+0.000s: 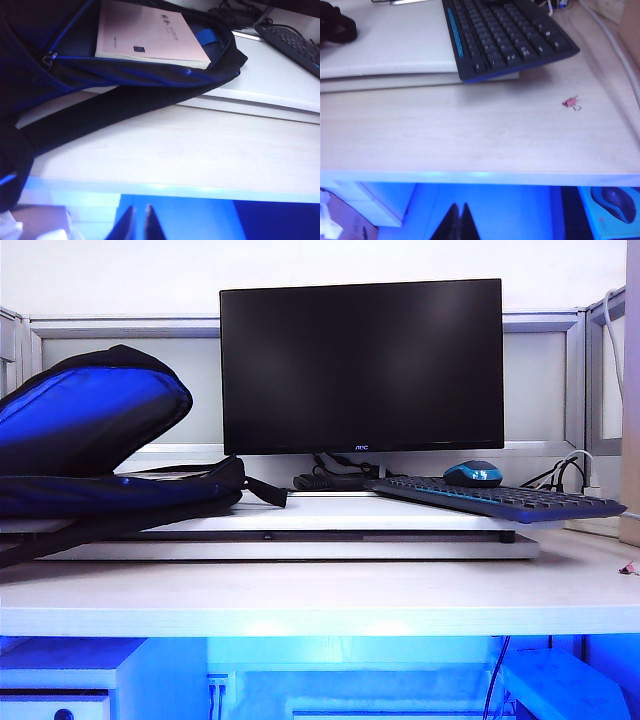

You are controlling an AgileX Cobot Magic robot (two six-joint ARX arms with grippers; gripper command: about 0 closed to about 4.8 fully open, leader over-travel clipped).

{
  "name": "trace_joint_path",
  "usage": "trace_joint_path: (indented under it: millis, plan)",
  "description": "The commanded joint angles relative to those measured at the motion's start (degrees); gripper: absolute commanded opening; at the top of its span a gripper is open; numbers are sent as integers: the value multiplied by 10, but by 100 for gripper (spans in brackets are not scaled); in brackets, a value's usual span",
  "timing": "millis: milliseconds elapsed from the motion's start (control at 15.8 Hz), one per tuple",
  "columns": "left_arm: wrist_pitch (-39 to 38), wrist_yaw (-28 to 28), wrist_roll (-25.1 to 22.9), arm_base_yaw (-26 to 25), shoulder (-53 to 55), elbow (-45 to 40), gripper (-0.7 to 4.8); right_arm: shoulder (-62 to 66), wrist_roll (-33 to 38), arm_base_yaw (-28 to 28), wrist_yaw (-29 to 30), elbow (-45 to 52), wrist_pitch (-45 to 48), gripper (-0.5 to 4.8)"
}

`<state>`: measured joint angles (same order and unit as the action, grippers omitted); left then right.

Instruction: Pick up the book on the desk and put it into the open backpack.

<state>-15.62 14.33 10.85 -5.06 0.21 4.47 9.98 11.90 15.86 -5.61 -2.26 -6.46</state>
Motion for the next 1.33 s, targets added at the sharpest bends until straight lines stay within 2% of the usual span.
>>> trace_joint_path:
  millis: [63,253,443,569,633,759,1012,1329]
  plan:
    - [16,1,-15,0,0,0,21,-1,-1,-1,-24,12,39,-6]
    - [16,11,-15,0,0,0,20,0,-6,-4,-75,17,37,-6]
    - [16,14,-15,0,0,0,20,0,-18,-30,-60,17,35,-6]
    - [16,16,-22,0,0,0,16,0,-18,-64,-33,17,31,-6]
    - [13,26,-49,0,0,-1,-6,0,-16,-129,54,17,33,-5]
    - [7,27,-48,0,0,-4,-6,0,-14,-136,75,17,32,-4]
    - [11,54,-49,0,3,-22,-6,-1,-14,-134,72,17,19,-1]
    - [9,43,-37,0,2,-23,-6,-1,-14,-134,70,17,0,-1]
